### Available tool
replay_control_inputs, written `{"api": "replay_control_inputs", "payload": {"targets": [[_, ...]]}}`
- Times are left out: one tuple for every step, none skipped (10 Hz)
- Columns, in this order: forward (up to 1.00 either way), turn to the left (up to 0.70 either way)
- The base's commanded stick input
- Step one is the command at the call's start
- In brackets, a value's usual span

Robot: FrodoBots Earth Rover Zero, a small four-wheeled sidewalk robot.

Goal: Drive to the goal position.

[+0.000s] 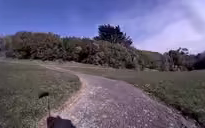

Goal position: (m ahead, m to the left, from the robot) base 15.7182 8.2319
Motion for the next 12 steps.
{"api": "replay_control_inputs", "payload": {"targets": [[0.45, 0.0], [0.45, 0.0], [0.45, 0.0], [0.45, 0.0], [0.45, 0.0], [0.45, 0.0], [0.45, 0.0], [0.45, 0.0], [0.45, 0.0], [0.45, 0.0], [0.45, 0.0], [0.45, 0.0]]}}
